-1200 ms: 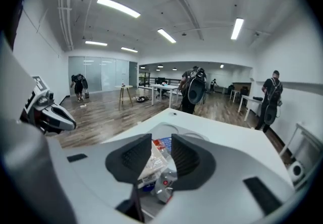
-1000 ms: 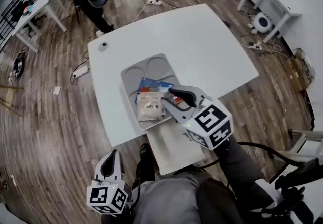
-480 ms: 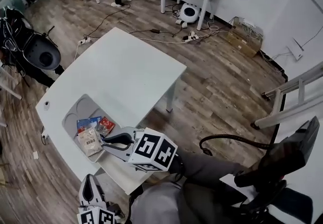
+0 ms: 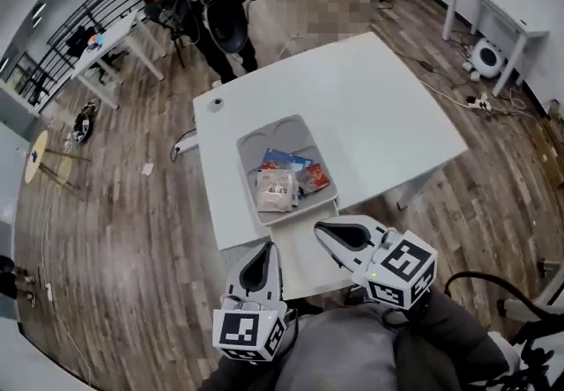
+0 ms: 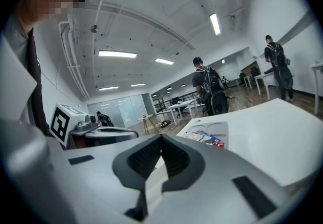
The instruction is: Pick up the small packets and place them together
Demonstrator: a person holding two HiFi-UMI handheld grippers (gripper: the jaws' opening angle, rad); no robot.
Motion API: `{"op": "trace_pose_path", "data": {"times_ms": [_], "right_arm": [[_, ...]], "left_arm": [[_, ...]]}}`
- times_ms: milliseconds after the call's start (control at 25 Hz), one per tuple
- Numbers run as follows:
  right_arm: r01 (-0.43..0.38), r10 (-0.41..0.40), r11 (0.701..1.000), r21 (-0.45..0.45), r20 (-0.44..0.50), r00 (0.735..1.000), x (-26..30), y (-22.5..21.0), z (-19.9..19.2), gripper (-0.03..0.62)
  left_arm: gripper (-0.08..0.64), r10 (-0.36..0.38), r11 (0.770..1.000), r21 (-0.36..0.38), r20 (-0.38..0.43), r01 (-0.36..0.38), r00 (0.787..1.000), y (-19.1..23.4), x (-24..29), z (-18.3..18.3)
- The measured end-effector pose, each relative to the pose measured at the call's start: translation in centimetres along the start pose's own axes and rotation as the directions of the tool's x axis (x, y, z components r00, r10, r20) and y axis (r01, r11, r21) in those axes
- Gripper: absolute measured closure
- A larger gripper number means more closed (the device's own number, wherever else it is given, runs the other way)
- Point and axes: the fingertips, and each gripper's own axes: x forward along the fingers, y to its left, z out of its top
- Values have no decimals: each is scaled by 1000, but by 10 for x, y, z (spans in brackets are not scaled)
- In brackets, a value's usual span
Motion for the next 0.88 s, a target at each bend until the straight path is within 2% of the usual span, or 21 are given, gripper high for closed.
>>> {"op": "trace_pose_path", "data": {"times_ms": [200, 560, 880], "right_arm": [[10, -10, 1000, 1, -9, 1000, 18, -2, -5, 586], [22, -21, 999, -28, 7, 1000, 27, -9, -12, 586], [63, -62, 998, -22, 37, 997, 24, -23, 4, 586]], "left_arm": [[560, 46, 999, 13, 0, -46, 999, 20, 5, 0], [560, 54, 998, 41, 39, -56, 998, 24, 13, -3], [560, 37, 994, 96, 101, -46, 994, 20, 27, 32]]}}
